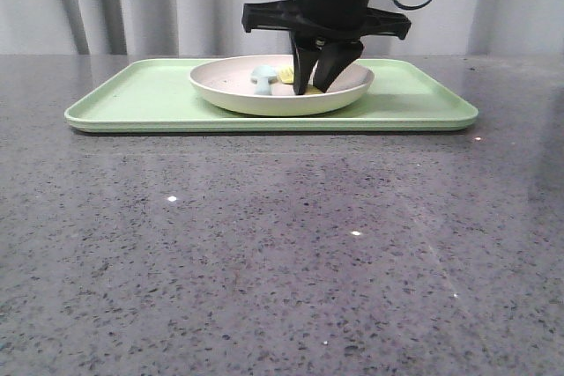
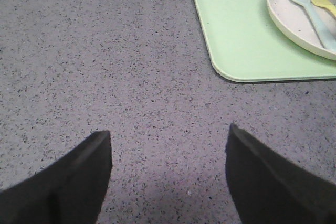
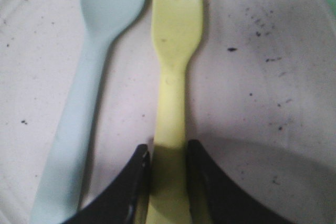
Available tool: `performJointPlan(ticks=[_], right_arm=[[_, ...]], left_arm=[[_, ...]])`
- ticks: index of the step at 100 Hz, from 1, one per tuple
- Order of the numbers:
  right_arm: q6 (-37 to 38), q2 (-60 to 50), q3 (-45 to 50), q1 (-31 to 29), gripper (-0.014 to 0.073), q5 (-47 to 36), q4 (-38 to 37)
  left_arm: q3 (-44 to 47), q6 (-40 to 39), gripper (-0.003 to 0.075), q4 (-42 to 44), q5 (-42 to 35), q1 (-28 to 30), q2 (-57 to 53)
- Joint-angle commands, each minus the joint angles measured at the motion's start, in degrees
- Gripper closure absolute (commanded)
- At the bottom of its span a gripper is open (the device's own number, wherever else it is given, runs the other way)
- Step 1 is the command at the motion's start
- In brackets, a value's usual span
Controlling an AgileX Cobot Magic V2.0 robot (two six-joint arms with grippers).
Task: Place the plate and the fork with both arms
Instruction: 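Lift the fork out of the plate and move it beside the plate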
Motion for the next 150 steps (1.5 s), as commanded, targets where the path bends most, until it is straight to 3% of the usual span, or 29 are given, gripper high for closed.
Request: performJointPlan(ticks=[1, 93, 150], right_arm=[[-0.01, -5.27, -1.62, -0.22, 0.0568, -0.61, 0.21], [1.08, -12.57, -0.68, -10.69, 0.0568, 4.29, -4.98], [1.2, -12.52, 9.3, -10.62, 0.0568, -1.45, -2.48]], left_arm=[[-1.55, -0.66, 0.0266, -0.54, -3.57, -0.02, 0.12], [-1.55, -0.66, 0.0266, -0.54, -3.57, -0.02, 0.12], [-1.55, -0.66, 0.0266, -0.54, -3.67, -0.02, 0.12]])
